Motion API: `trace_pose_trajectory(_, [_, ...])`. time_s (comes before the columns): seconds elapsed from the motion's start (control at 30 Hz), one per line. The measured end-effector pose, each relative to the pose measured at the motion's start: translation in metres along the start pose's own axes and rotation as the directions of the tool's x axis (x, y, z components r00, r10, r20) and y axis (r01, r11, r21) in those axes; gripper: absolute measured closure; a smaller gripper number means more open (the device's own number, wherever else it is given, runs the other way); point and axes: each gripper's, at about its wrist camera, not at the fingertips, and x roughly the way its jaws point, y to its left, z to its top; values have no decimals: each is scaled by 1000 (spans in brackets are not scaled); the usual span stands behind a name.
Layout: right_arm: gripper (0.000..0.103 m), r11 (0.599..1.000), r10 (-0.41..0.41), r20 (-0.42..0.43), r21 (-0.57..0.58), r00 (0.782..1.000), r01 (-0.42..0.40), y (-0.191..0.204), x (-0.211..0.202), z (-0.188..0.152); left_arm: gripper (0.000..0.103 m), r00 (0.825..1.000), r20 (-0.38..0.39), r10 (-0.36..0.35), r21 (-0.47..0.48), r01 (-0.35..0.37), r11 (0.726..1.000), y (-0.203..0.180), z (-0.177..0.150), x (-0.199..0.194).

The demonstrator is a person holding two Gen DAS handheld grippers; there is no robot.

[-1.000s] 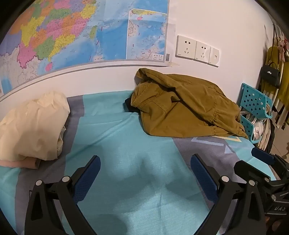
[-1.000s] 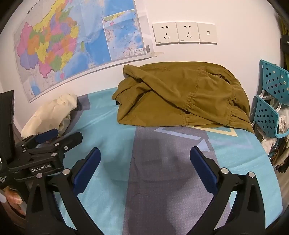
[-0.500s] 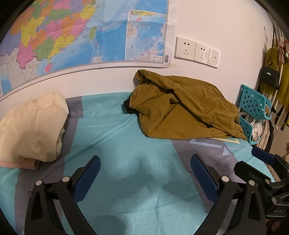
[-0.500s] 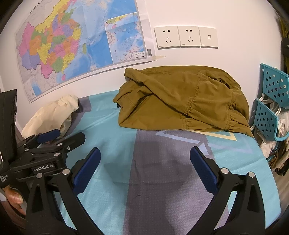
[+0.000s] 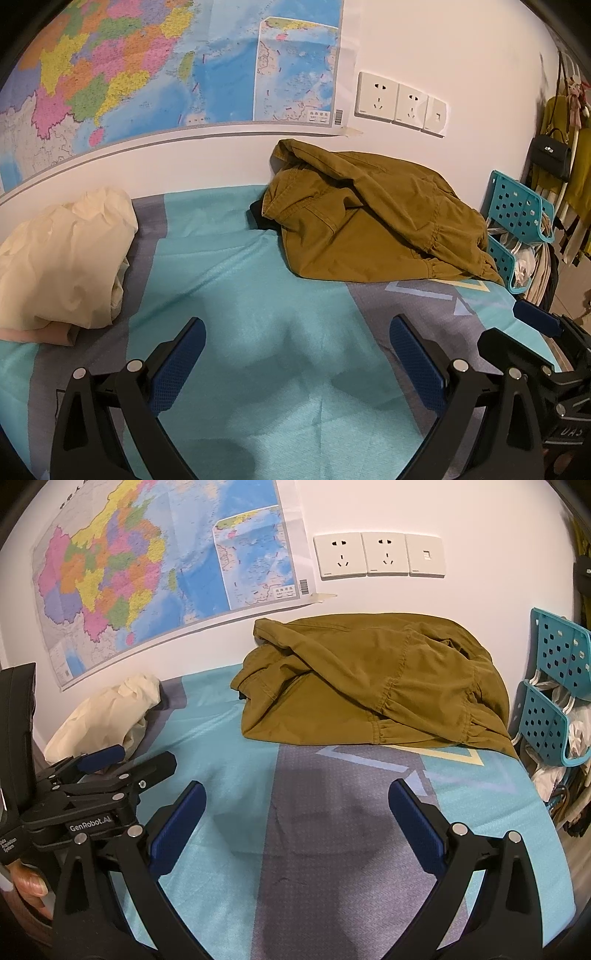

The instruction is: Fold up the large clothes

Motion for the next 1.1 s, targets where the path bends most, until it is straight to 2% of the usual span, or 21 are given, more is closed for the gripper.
trace_pose_trajectory(1.1, [6, 1000, 3, -12, 8, 1000, -3, -2, 2, -2, 7, 1000, -22, -9, 2, 9, 1000, -3, -2, 5])
